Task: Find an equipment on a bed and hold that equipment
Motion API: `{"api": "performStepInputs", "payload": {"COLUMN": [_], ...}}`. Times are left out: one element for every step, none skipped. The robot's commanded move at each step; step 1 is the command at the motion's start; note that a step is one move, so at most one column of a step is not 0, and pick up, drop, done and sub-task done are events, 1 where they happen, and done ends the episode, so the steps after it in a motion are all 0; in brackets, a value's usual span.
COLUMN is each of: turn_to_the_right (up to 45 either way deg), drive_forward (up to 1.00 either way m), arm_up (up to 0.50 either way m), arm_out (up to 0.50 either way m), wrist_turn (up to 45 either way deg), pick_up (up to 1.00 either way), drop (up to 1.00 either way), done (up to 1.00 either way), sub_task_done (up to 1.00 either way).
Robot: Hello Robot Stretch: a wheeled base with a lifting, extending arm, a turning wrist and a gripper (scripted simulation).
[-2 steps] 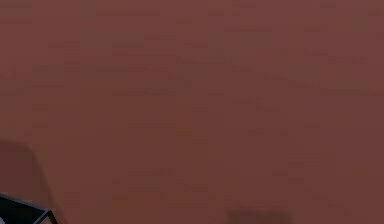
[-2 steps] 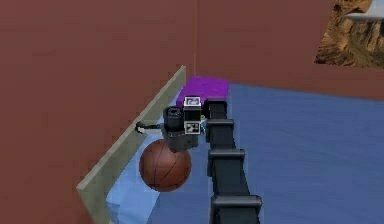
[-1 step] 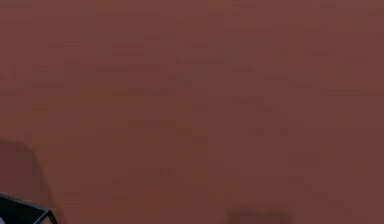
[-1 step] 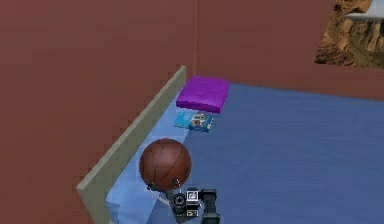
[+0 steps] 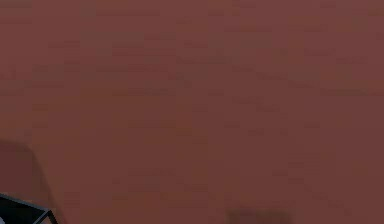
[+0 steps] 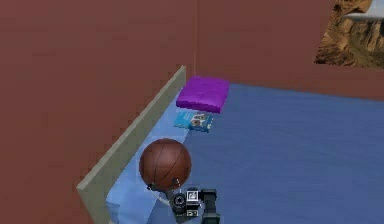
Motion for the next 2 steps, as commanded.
{"api": "performStepInputs", "payload": {"turn_to_the_right": [0.0, 0.0], "drive_forward": [0.00, 0.00], "arm_up": [0.10, 0.00], "arm_out": [0.00, 0.00], "wrist_turn": [0.0, 0.0], "pick_up": [0.00, 0.00], "drop": [0.00, 0.00], "done": [0.00, 1.00], "sub_task_done": [0.00, 0.00]}}
